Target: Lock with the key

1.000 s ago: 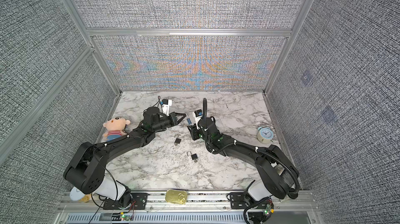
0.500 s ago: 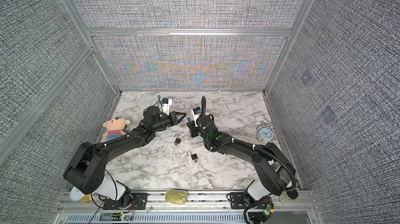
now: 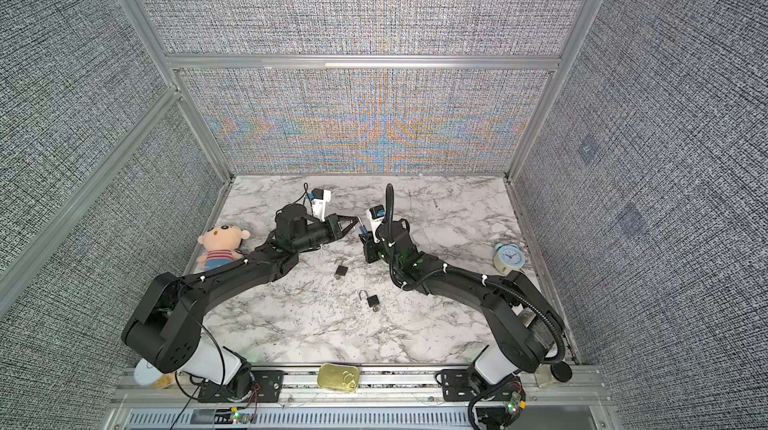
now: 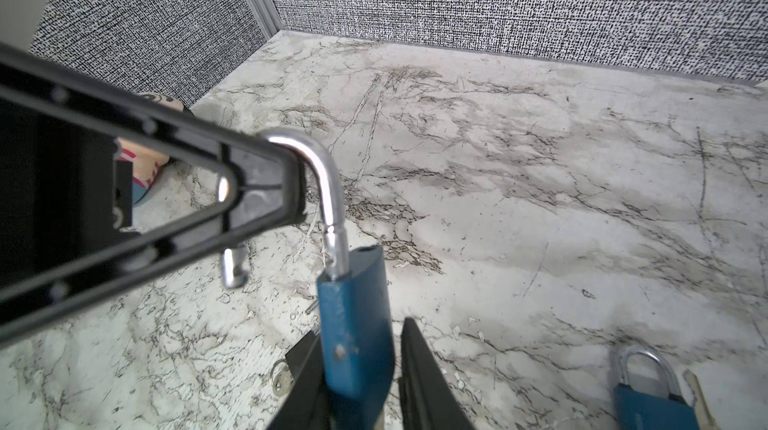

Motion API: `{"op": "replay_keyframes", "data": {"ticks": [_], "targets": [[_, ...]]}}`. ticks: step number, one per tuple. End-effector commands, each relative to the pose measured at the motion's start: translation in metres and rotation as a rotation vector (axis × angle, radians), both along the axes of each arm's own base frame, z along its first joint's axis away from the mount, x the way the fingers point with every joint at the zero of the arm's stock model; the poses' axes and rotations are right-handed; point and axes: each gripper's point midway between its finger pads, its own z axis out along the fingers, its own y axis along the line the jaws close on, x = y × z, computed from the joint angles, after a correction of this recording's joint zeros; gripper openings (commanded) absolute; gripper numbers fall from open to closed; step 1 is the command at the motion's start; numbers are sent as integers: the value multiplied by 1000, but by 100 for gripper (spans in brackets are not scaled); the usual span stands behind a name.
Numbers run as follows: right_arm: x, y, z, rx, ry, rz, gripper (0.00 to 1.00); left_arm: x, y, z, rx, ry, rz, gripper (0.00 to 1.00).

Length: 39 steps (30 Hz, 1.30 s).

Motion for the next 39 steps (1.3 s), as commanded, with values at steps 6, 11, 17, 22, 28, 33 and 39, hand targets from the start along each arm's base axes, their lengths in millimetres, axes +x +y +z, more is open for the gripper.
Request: {"op": "replay_keyframes", "data": {"ticks": [6,11,17,22,28,33,39], "targets": [[8,1,17,26,-50,-17,29,0,-3,-1,-6,-5,-16,0],[8,1,17,25,-49,-13,25,0,-4,-2,-15,-1,-20,0],[7,0,16,24,-48,-9,0,-1,-4,1,-22,-7,-20,0],[6,-4,15,30,-37,-14,0,-1,-3,1,-18,-10,-20,0],[-1,-11,19,56,-8,16,0,-1,-2,-2,7,-14,-24,0],[-12,-14,19,94,67,76,0,-1,0,-1,39,-20,-27,28],[-38,-18,15,158,181,191,0,1,10,2,159,-70,-22,34]]}}
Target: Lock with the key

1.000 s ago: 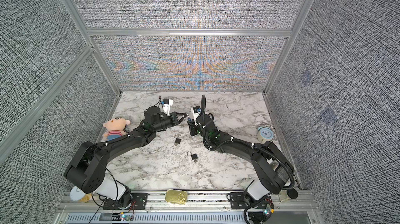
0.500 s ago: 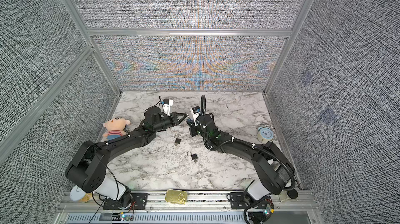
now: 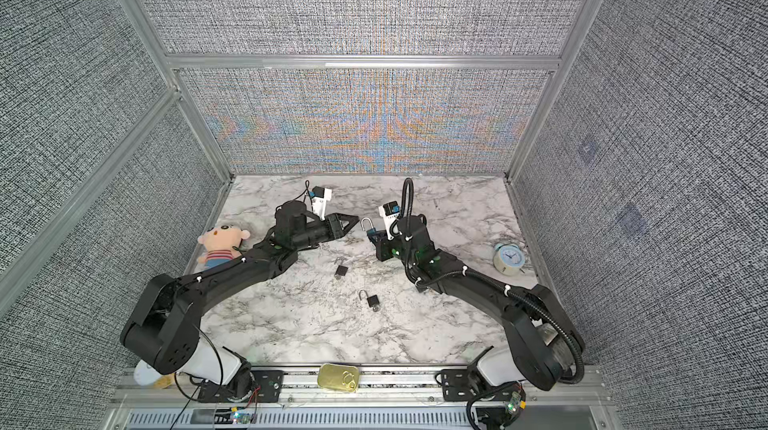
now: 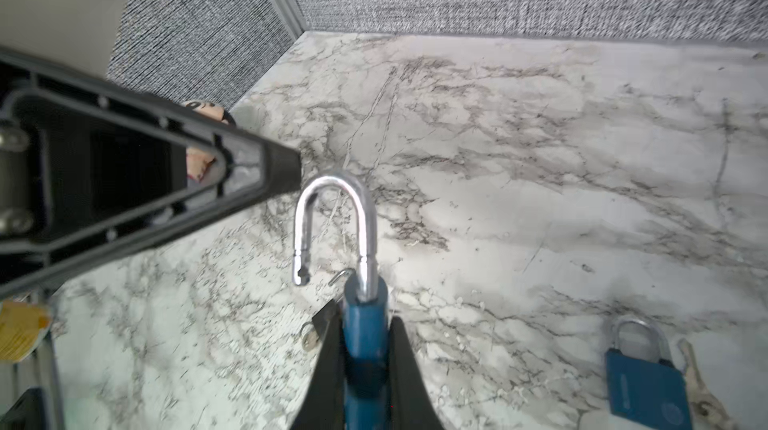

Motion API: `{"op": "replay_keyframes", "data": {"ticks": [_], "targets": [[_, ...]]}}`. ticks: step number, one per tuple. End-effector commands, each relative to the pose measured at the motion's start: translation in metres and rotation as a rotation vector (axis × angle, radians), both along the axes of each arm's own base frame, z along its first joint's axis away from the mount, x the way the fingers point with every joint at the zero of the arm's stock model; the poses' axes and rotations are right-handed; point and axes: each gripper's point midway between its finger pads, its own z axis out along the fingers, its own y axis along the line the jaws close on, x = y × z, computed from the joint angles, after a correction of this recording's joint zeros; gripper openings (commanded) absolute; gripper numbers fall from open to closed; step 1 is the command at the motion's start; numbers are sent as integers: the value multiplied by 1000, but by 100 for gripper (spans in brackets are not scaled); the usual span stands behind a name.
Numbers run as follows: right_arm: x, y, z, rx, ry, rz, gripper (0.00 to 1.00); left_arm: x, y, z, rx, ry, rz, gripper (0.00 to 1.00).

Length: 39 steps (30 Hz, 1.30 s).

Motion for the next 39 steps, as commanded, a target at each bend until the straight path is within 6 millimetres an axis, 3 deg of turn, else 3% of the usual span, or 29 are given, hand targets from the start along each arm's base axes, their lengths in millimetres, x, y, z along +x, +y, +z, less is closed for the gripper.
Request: {"op": "replay_keyframes", "data": {"ticks": [1,5,13,19,22,39], "targets": [[-22,5,2,73,82,110,0,-2,7,-4,112,-41,-18,35],[-39,-1,5,133,143,200,0,-11,5,-1,174,-101,-98,33],[-53,-20,10,257,229,265,0,-46,0,12,165,-195,-253,32],[-65,-18,12,355,303,361,0,-72,-10,18,166,-228,-372,32],[-70,-15,11,384,338,410,0,-81,-18,12,193,-220,-418,32],[-69,-11,9,405,371,428,0,-83,-32,10,180,-224,-452,31]]}}
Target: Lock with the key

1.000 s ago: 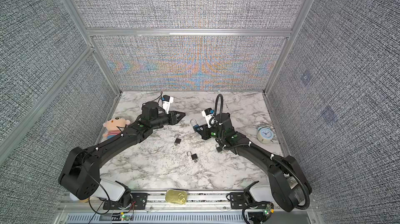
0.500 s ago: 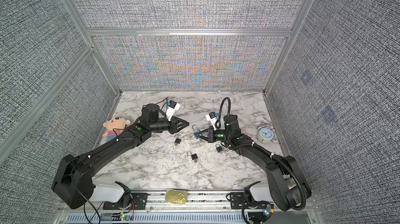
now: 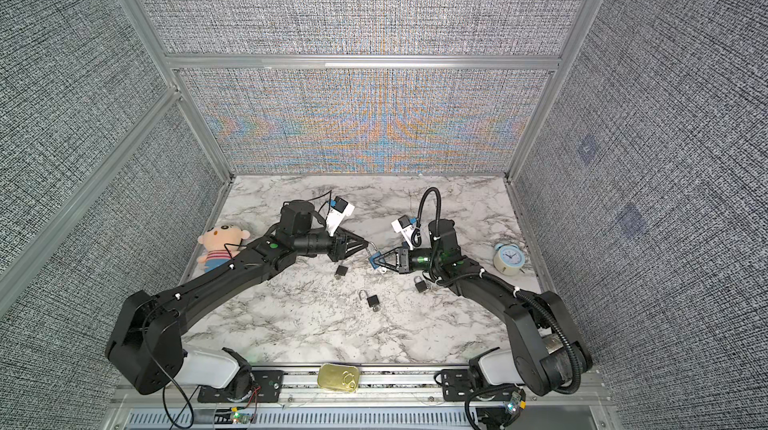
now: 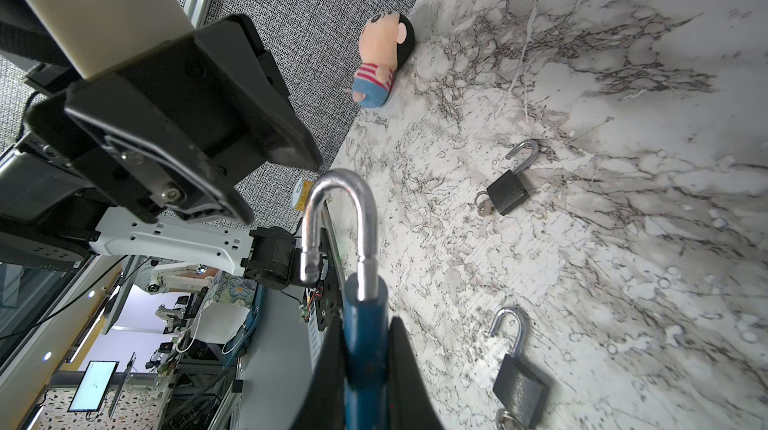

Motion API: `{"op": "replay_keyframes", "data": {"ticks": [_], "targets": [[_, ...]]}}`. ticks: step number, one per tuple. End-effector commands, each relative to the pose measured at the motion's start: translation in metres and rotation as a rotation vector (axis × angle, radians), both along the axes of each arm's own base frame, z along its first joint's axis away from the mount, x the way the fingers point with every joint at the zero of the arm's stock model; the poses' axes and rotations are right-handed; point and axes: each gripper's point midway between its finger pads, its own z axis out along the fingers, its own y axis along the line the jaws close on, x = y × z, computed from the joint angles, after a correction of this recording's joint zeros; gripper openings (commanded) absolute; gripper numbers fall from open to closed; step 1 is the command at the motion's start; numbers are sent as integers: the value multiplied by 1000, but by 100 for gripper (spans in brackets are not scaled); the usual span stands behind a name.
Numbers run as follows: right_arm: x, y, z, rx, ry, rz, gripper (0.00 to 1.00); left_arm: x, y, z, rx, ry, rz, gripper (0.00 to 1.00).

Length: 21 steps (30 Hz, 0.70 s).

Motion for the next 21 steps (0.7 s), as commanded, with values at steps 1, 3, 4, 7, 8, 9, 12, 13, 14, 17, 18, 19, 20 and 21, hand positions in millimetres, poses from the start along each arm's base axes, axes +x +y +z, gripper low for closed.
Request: {"op": "replay_keyframes", "data": {"ticks": [1,3,4,7,8,9,12,13,14,17,18,19,20,21], "targets": [[1,2,10,25,-37,14,0,0,-4,5,-24,-14,-18,31],[1,2,11,26,-39,13,0,0,-4,5,-24,-16,-19,31],[2,2,10,24,-37,11,0,1,-5,4,-25,-15,-19,31],[2,2,12,25,-40,11,0,2,-5,1,-18,-8,-17,30],[2,2,12,26,-42,9,0,2,-5,-1,-15,-5,-15,30],[2,2,13,26,-43,10,0,2,-5,-2,-13,-4,-16,30],[3,2,14,27,-44,9,0,3,-4,-4,-9,-3,-11,30],[3,2,14,26,-45,9,0,3,-4,-5,-6,0,-10,30],[3,2,14,26,-43,9,0,3,-5,-5,-8,-1,-9,29],[3,2,14,26,-43,10,0,4,-4,-4,-8,-6,-7,29],[3,2,15,26,-43,9,0,4,-4,-5,-7,-6,-6,29],[3,3,15,26,-42,11,0,5,-4,-6,-5,-5,-4,28],[3,2,15,26,-45,9,0,5,-4,-6,-4,-5,-3,28],[2,2,16,27,-47,11,0,5,-4,-7,-3,-4,-1,28]]}}
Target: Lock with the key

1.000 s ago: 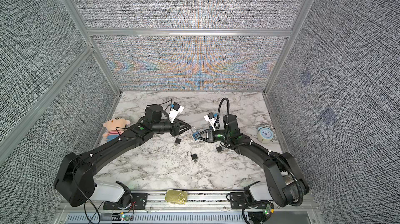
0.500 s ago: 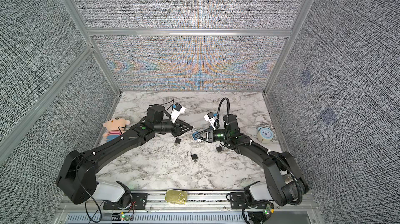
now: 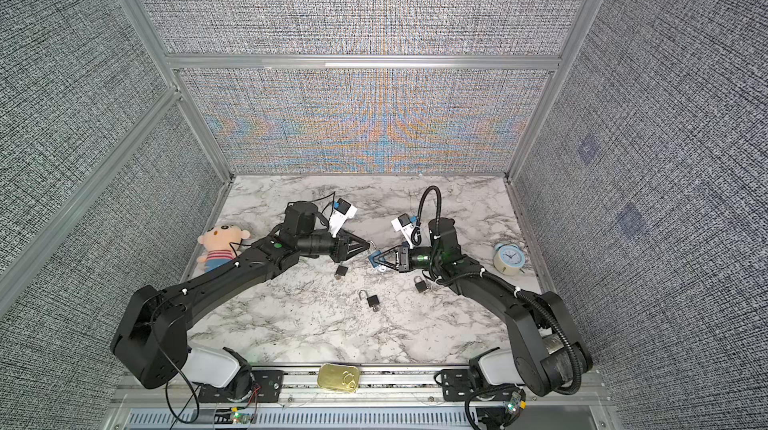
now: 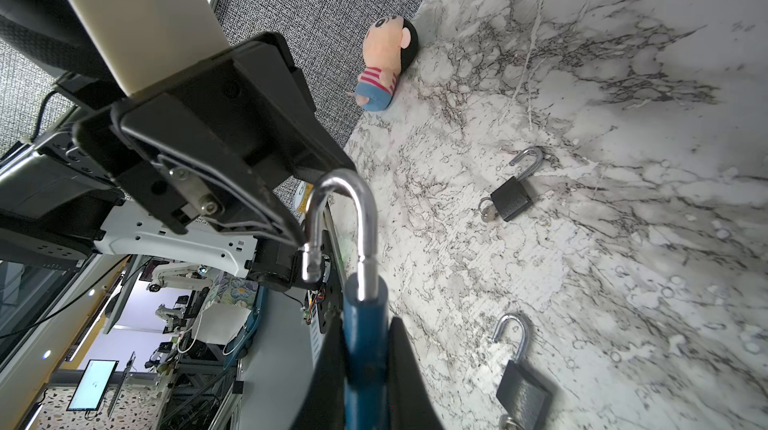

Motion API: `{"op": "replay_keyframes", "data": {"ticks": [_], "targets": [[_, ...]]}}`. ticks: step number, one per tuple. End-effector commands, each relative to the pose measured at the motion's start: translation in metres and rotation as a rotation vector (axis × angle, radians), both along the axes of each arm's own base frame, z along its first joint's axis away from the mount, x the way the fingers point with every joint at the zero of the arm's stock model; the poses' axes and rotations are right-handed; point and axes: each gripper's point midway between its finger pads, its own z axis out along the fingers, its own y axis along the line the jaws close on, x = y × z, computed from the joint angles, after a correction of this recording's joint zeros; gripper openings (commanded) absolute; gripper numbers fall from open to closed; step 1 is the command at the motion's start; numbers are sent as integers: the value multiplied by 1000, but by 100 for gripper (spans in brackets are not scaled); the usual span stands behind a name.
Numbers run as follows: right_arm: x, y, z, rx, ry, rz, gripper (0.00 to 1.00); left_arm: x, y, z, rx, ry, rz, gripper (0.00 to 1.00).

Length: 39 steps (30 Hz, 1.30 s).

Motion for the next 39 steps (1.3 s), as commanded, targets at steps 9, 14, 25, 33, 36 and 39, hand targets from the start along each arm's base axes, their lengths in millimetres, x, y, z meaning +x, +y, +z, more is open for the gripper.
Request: {"op": "replay_keyframes", "data": {"ticks": [9,14,25,33,36,39], "targets": [[-1,1,12,15,-35,12,0,5,-1,0,-8,-19,7,27],[-1,0,10,12,-29,11,0,5,-1,-1,-7,-23,8,27],[-1,0,11,11,-33,9,0,7,-2,-4,-5,-22,13,27],[-1,-1,9,7,-31,8,0,7,-1,-2,-15,-36,15,31],[-1,0,9,7,-29,10,0,7,0,-1,-21,-45,22,33],[-1,0,9,8,-29,13,0,8,0,-2,-22,-39,23,34]]}}
